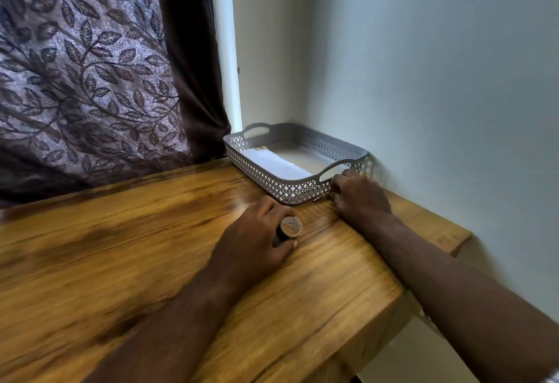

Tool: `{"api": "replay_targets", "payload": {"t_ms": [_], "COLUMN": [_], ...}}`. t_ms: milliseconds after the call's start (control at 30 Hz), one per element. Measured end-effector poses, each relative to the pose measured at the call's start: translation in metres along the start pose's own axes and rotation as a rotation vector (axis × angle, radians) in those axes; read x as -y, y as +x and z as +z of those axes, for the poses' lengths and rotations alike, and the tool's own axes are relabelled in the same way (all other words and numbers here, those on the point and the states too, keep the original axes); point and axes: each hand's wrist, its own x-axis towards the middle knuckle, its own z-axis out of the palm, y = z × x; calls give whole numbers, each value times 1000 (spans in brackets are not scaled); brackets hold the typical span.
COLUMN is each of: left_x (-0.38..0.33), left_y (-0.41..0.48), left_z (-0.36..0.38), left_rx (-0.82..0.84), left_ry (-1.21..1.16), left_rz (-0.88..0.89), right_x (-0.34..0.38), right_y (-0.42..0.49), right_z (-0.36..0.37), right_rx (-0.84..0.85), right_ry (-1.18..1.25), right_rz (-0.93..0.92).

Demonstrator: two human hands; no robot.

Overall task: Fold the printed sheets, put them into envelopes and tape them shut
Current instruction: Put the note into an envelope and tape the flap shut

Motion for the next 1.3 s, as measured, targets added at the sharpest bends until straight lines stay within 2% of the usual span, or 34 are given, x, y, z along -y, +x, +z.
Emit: {"api": "replay_targets", "payload": {"t_ms": [167, 267, 367, 533, 800, 933, 1000, 1133, 1200, 1300], "left_x": [0, -1, -6, -20, -17, -17, -16, -15, -14, -13], "left_y": [0, 1, 3, 4, 6, 8, 9, 11, 11, 12], "left_z": [-1, -1, 2, 8, 7, 9, 10, 12, 12, 12], "left_rx": [7, -13, -63, -95, -78, -53, -58, -96, -107, -121], "left_ry": [-52, -97, -165, -283, -345, -443, -506, -492, -488, -490], "left_rz": [-18, -36, -79, -138, -160, -182, -203, -217, -223, -238], "right_x": [2, 6, 17, 32, 27, 26, 26, 15, 7, 7], "right_y": [-9, -18, -31, -57, -54, -50, -47, -35, -31, -27], "right_z": [-1, -4, -12, -31, -31, -27, -23, -15, -10, -6], "right_rx": [-59, -59, -18, 169, 167, 214, 148, -158, -182, -136], "right_ry": [73, 191, 366, 594, 742, 814, 819, 572, 476, 337], "right_rz": [37, -43, -174, -353, -303, -201, -117, 252, 408, 473]}}
